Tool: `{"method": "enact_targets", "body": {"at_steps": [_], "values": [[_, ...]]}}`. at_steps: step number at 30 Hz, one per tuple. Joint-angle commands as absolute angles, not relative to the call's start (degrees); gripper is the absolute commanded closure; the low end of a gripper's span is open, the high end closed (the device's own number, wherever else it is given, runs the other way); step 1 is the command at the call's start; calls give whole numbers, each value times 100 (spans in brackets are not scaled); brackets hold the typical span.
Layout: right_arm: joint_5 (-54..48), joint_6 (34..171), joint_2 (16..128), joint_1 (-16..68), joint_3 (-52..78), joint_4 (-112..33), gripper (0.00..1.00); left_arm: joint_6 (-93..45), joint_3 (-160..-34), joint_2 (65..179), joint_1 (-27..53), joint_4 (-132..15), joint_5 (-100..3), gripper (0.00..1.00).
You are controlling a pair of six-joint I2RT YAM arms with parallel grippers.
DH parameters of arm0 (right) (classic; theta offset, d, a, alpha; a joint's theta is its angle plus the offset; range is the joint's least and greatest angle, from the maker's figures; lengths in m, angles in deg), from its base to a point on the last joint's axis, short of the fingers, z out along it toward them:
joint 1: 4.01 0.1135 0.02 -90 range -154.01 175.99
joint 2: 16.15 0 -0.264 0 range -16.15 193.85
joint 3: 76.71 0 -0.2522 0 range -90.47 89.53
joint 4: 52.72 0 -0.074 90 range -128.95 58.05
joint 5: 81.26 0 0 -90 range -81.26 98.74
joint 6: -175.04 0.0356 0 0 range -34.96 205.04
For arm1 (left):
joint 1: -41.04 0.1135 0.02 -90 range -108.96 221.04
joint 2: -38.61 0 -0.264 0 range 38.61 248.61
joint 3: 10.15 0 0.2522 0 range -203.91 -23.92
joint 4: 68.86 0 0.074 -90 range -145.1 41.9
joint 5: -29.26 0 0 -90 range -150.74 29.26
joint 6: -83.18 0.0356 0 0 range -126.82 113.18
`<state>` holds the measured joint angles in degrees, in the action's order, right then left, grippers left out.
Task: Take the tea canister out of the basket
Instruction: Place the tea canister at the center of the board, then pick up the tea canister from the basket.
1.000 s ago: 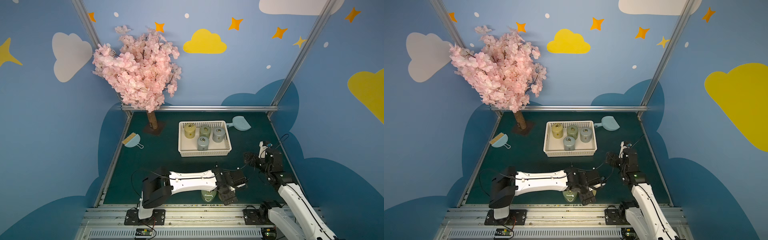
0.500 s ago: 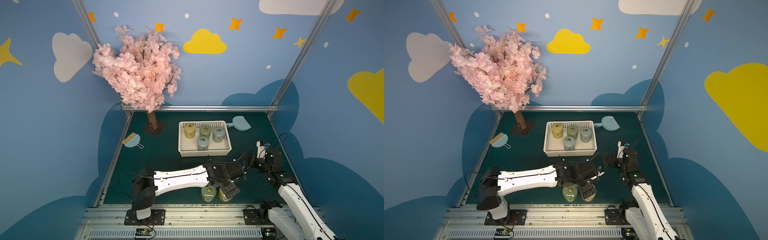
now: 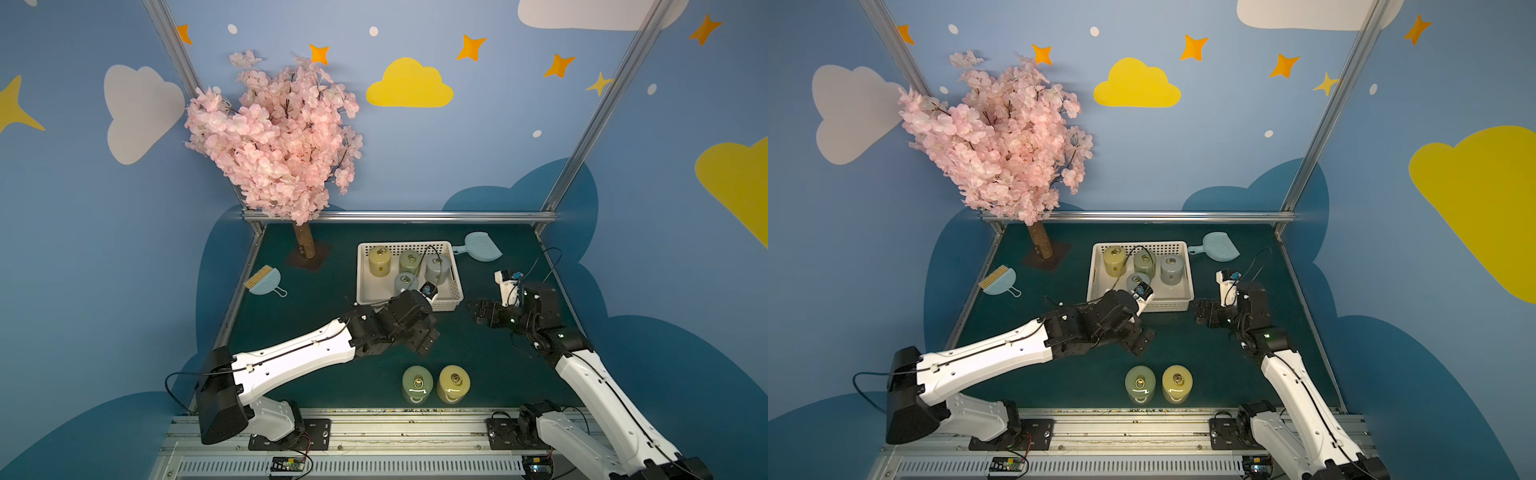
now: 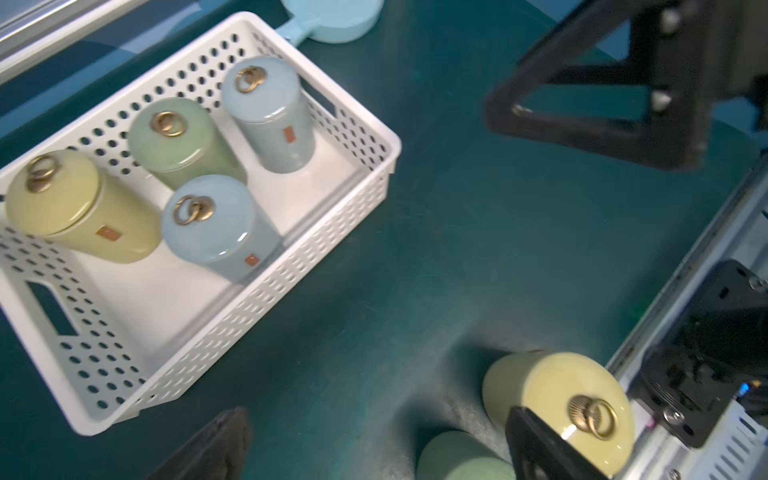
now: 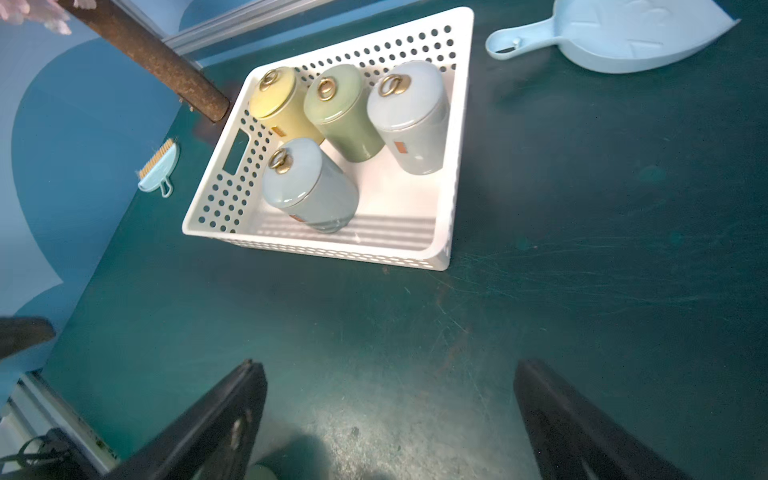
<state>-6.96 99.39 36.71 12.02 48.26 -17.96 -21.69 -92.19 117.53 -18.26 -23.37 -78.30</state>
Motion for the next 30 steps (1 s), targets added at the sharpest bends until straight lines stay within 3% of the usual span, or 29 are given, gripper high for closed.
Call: {"method": "enact_targets", "body": {"at_steps": [1,14,30], "values": [[-499,9761,3946,1572,4442,-1430,2,-2330,-8821,11251,-1505,-2700,-8131,0],[279,9585,5209,2806,3345,-1163,1,-2534,-6771,9414,26,-3716,-8402,0],[384,9178,6813,3319,1922,-609,1,-2309,-4914,8348,1125,-5492,-7757,0]]}}
